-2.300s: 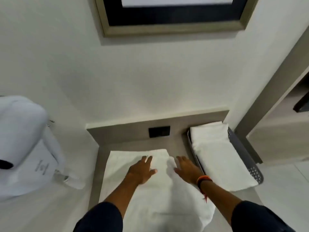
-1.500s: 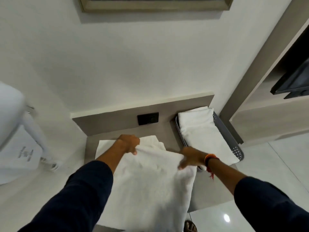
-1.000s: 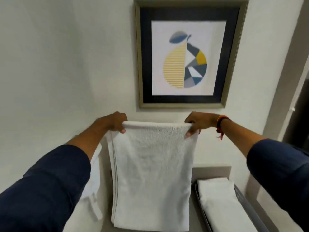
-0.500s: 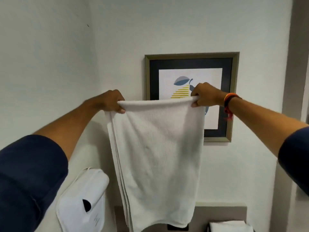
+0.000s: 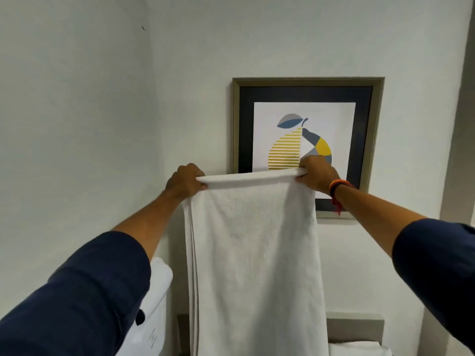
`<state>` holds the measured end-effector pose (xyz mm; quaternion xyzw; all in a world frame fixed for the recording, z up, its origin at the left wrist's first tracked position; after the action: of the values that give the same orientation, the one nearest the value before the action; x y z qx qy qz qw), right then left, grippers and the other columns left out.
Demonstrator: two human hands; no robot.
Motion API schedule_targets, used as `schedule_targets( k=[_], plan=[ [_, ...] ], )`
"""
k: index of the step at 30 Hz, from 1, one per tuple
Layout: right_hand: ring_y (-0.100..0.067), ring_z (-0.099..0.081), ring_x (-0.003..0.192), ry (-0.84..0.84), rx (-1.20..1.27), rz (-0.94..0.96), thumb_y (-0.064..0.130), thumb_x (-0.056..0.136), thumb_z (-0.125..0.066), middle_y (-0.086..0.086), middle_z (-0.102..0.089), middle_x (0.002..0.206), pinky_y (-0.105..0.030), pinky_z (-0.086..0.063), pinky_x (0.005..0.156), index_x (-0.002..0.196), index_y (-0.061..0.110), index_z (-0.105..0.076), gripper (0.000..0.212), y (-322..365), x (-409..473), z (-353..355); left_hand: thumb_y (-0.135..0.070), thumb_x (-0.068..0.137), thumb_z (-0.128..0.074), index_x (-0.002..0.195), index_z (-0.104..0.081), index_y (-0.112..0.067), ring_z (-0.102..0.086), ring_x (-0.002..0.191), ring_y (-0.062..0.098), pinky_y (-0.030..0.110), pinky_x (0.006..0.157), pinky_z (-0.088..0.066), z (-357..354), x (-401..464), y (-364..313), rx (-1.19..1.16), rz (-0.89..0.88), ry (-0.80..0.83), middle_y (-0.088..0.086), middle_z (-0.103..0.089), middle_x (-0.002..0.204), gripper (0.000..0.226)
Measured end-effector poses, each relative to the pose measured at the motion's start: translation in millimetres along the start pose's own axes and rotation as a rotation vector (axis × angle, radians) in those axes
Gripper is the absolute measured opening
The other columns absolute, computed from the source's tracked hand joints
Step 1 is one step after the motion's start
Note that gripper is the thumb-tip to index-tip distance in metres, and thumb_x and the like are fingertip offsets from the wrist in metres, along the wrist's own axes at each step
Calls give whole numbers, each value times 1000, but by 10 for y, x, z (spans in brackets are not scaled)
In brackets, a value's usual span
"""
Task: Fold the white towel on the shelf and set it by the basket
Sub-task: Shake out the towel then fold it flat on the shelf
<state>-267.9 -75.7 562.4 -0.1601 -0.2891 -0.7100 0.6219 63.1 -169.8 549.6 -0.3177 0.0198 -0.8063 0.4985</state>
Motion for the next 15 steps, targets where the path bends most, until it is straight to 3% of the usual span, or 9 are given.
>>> schedule_targets(
  k=[6, 8, 9, 11, 13, 15],
  plan=[
    [-33, -64, 112, -25, 165, 6, 12, 83, -79, -20, -70, 112, -30, -50, 94, 107, -2, -74, 29, -171, 7, 278, -11, 80, -78, 92, -79, -4, -64, 82, 21, 30, 71, -44, 168, 27, -166, -58, -86, -14, 11, -68, 80, 14],
    [-18, -65, 94, 85, 424, 28, 6, 88, -74, -13, -62, 101, -14, -54, 76, 103, 1, -71, 16, -217, -150, 241, -4, 80, -78, 82, -75, 1, -54, 66, 15, 26, 62, -38, 160, -95, -237, -114, -123, 58, 6, -61, 63, 6],
    [-12, -65, 85, 170, 624, -3, 3, 90, -71, -10, -61, 94, -17, -56, 68, 103, 6, -69, 14, -261, -260, 179, -1, 80, -77, 76, -72, 3, -47, 56, 12, 25, 55, -34, 135, -182, -251, -162, -116, 91, -1, -55, 52, 8],
    [-16, -69, 86, 430, 897, -118, 6, 93, -65, -2, -70, 91, -29, -61, 69, 109, 10, -69, 17, -340, -572, -65, 4, 77, -73, 75, -68, 4, -49, 45, 10, 18, 44, -37, 2, -374, -181, -328, -2, 219, -9, -56, 41, 5],
    [-17, -75, 90, 783, 1006, -195, 5, 89, -64, 2, -79, 95, -29, -64, 73, 104, 17, -75, 22, -395, -978, -365, 7, 65, -70, 77, -68, 3, -68, 51, 18, 17, 46, -53, -273, -702, -102, -471, 181, 492, 1, -72, 54, 13],
    [-20, -77, 95, 1115, 993, -240, -1, 87, -59, -5, -80, 103, -32, -64, 78, 106, 13, -76, 29, -438, -1512, -698, 5, 47, -72, 81, -69, 5, -76, 65, 29, 29, 54, -61, -691, -1123, 10, -519, 315, 796, 15, -77, 71, 34]
  ],
)
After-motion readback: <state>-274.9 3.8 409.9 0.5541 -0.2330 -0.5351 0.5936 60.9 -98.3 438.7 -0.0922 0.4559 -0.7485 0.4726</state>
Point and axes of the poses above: each hand's wrist, its own x-axis towards the middle knuckle, its own z-axis out of the back of the hand, y = z × x, the point moved 8 cm from there along x, towards the middle knuckle
